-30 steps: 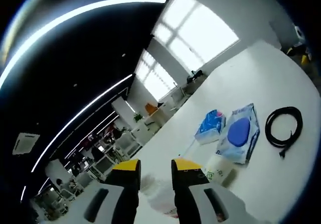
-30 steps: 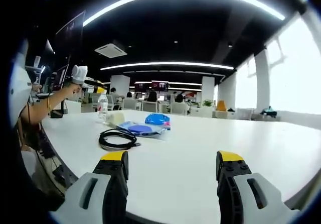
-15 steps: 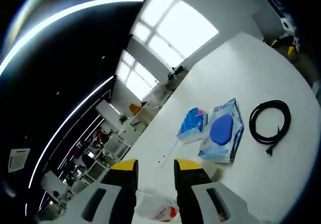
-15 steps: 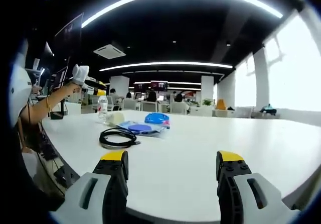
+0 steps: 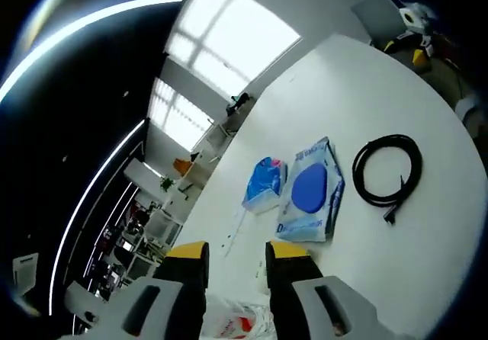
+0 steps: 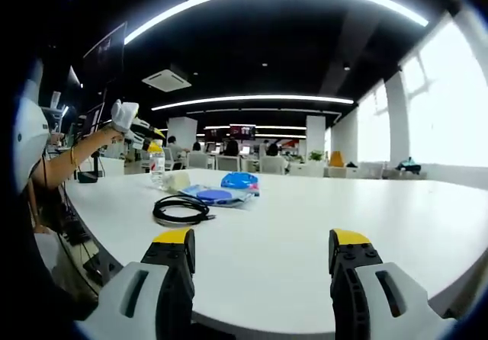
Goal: Arrange the tabletop items into an orderly group along one side of the table until the central work area is clear of visible clutter.
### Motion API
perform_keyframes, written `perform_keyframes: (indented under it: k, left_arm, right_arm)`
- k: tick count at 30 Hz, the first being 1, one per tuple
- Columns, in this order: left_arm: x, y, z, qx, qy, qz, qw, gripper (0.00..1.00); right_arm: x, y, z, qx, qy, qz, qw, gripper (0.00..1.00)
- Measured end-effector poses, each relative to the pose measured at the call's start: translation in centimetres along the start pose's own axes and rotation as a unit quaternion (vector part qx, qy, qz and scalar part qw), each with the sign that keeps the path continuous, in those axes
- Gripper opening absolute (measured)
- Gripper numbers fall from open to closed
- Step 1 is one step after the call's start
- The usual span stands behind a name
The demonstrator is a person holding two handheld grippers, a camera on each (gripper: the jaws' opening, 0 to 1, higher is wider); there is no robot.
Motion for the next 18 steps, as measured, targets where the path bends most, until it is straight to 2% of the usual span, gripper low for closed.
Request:
perform_keyframes:
  k: [13,18]
  left_arm:
    - [1.7,0.1,-0.7,-0.021,-0.033,-0.043,0.9983,0.31]
    - [2.6,-0.1,-1.2,-0.037,-0.049,-0.062,0.9962,0.36]
  right_arm:
    - [0.0,0.2,0.4,0.007,-0.006,-0.003,1.0000,0.69]
    - [-0.2,-0.1,0.3,0.005,-0.004,-0.007,1.0000,0.69]
Point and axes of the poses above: the point that each gripper's makers call its tool centre point, and the gripper's own axes: z roughly backward along the fingers, x roughly to its right, y roughly out of its top, the point moved 7 cm from there along z, roughly backward along the fingers, and after that the axes turned 14 degrees about z, right-handed, at the moved point
